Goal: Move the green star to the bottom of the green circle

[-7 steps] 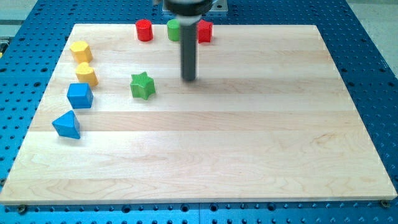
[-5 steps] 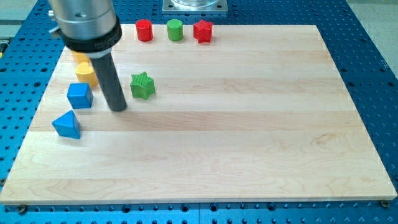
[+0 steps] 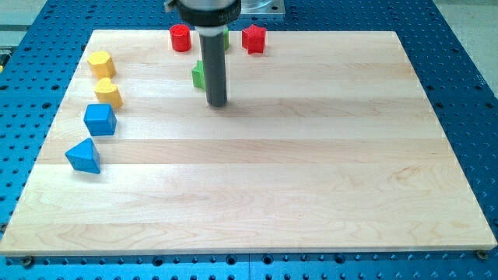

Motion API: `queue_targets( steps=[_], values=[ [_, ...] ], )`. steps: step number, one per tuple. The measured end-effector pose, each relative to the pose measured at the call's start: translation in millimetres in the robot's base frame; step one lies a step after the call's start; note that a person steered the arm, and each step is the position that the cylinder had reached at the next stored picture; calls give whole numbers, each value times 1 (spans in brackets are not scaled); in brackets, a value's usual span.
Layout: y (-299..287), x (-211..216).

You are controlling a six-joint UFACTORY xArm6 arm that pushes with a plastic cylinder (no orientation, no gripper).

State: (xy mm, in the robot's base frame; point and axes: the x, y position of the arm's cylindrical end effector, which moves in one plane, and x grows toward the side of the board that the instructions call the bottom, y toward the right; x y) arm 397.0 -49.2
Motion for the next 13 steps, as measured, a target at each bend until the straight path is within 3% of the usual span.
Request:
queue_targets(
  steps=[2, 3, 5, 8, 9, 11, 13],
  values=[
    [-49, -14],
    [-25, -34],
    [-53, -49],
    [-43, -67],
    [-37, -92],
    [-38, -40],
    [-8, -70]
  ],
)
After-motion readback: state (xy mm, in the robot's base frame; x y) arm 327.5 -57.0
